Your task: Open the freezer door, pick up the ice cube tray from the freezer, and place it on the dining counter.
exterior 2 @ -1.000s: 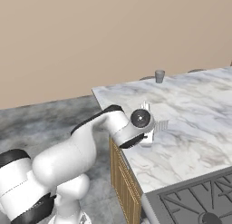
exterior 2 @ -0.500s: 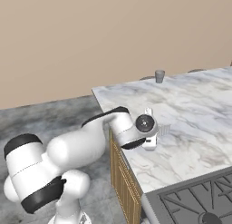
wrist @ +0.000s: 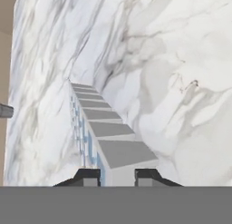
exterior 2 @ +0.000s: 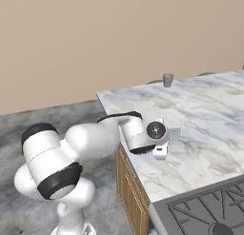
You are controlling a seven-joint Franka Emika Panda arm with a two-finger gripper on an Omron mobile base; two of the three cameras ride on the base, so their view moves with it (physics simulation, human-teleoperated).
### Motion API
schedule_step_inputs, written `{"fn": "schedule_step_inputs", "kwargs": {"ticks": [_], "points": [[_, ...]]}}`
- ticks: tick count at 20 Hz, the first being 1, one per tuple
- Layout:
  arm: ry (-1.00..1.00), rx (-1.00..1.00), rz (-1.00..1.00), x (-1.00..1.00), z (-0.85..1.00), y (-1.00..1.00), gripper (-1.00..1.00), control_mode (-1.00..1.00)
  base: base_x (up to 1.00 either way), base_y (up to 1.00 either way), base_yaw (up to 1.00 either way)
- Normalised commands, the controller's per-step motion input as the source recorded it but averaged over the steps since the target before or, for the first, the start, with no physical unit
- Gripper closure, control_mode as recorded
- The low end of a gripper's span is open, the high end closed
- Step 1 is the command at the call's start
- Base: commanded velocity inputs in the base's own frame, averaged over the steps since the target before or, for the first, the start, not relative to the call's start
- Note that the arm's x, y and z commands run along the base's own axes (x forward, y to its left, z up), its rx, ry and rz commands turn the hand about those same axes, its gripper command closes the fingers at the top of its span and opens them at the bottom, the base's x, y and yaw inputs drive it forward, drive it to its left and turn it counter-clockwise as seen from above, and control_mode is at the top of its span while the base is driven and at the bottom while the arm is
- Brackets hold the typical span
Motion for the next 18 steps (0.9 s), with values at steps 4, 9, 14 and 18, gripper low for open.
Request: {"fn": "schedule_step_inputs", "kwargs": {"ticks": [4, 9, 14, 18], "points": [[0.07, 0.00, 0.00, 0.19, -0.27, -0.10, 1.00, -1.00, 0.00, 0.00, 0.00], [0.09, 0.00, 0.00, 0.11, -0.16, 0.00, 1.00, -1.00, 0.00, 0.00, 0.00], [0.14, -0.01, 0.00, 0.43, 0.02, 0.00, -1.00, -1.00, 0.00, 0.00, 0.00], [0.00, -0.09, 0.00, -0.02, 0.79, 0.01, -1.00, -1.00, 0.00, 0.00, 0.00]]}}
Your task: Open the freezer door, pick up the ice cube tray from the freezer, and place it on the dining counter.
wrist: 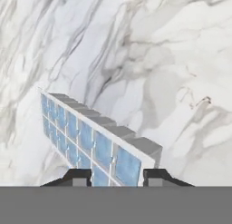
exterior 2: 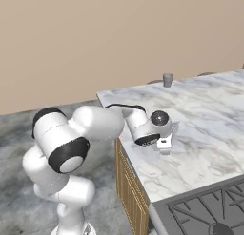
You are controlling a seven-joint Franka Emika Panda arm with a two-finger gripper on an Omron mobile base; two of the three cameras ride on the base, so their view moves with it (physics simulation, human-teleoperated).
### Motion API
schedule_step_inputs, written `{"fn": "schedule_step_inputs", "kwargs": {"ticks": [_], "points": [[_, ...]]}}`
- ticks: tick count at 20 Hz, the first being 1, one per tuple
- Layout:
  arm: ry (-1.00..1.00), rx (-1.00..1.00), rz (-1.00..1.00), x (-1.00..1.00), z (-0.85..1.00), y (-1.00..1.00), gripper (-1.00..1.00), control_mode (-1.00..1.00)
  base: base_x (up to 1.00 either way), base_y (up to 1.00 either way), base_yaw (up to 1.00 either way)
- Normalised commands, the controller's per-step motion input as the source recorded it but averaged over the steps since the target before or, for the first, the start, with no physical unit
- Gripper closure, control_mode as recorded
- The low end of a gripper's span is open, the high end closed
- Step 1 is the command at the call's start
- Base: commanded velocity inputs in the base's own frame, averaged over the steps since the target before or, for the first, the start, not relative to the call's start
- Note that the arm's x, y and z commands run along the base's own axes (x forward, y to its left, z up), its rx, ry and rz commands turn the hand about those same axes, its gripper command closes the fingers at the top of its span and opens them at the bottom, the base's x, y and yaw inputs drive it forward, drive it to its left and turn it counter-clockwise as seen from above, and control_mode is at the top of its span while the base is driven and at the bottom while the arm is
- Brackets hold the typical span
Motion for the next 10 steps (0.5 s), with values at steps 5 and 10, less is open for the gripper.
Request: {"fn": "schedule_step_inputs", "kwargs": {"ticks": [5, 10], "points": [[-0.01, -0.13, 0.00, -0.56, 1.00, 0.03, -1.00, -1.00, 0.00, 0.00, 0.00], [0.00, -0.18, 0.03, -0.79, 1.00, 0.44, -1.00, -1.00, 0.00, 0.00, 0.00]]}}
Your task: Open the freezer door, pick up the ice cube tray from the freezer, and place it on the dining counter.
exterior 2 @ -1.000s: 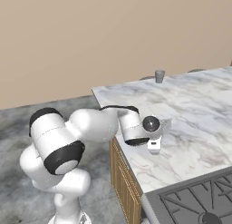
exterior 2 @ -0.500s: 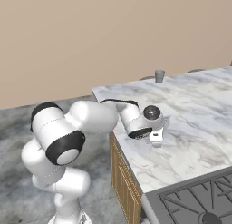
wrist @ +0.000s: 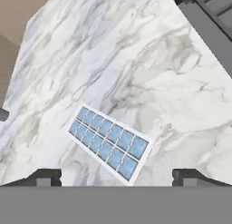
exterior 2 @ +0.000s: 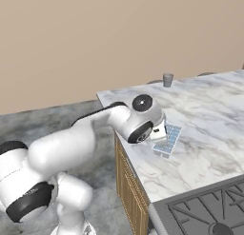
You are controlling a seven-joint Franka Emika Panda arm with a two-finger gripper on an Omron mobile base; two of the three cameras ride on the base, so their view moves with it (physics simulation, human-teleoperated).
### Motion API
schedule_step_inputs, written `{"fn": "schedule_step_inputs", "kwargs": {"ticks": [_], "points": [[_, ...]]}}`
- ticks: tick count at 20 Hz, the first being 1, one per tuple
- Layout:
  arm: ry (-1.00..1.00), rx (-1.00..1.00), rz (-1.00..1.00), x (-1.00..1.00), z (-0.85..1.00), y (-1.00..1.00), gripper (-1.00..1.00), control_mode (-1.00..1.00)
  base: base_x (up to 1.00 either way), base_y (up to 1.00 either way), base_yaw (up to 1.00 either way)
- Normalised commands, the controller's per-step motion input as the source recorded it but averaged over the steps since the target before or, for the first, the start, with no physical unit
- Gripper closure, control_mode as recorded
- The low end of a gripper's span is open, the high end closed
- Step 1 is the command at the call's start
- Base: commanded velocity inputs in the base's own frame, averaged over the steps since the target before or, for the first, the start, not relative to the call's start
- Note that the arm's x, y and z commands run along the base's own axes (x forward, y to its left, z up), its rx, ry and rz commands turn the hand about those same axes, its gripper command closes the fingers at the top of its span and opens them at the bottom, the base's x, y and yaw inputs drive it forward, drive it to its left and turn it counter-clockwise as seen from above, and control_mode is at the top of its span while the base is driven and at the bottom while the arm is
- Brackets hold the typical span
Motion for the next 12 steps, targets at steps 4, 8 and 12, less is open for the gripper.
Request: {"fn": "schedule_step_inputs", "kwargs": {"ticks": [4, 8, 12], "points": [[0.00, -0.24, 0.16, -0.57, 1.00, 0.97, -1.00, -1.00, 0.00, 0.00, 0.00], [0.00, -0.23, 0.27, -0.46, 1.00, 1.00, -1.00, -1.00, 0.00, 0.00, 0.00], [0.00, -0.07, 0.29, -0.25, 0.99, 1.00, -1.00, -1.00, 0.00, 0.00, 0.00]]}}
